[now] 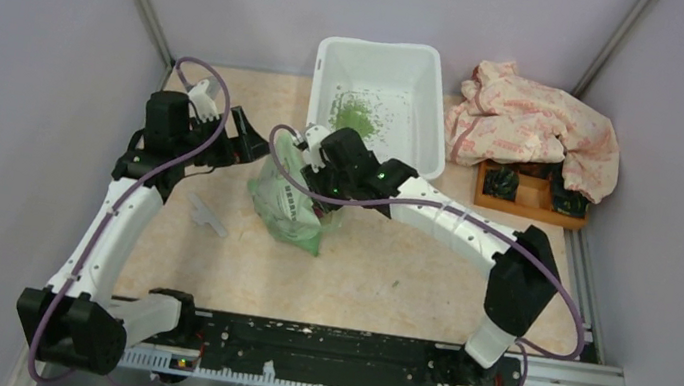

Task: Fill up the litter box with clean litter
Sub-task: 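Scoop the cat litter from the cat litter bag.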

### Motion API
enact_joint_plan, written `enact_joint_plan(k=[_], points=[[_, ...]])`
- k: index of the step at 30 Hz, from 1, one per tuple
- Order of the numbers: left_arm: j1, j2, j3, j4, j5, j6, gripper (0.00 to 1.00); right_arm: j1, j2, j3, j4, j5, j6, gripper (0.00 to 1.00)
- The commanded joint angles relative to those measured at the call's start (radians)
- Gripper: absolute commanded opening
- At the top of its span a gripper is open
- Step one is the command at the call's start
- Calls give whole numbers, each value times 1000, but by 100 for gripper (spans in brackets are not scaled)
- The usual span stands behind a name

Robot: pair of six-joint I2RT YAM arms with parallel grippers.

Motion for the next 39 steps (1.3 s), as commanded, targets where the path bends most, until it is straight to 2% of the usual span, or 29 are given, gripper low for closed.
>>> enact_joint_plan(k=[1, 14, 25, 30, 39], points=[[4, 7, -8, 33, -5, 14, 99, 10, -22, -83, 125, 6, 50, 0], [4, 8, -8, 35, -3, 9, 99, 11, -151, -344, 417, -3, 97, 0], [5, -5, -5, 26, -7, 8, 99, 15, -144, -431, 594, -17, 109, 0], [5, -11, 4, 17, -9, 7, 99, 32, -112, -466, 660, 19, 119, 0], [5, -13, 7, 8, -9, 9, 99, 66, -130, -675, 883, 115, 119, 0]])
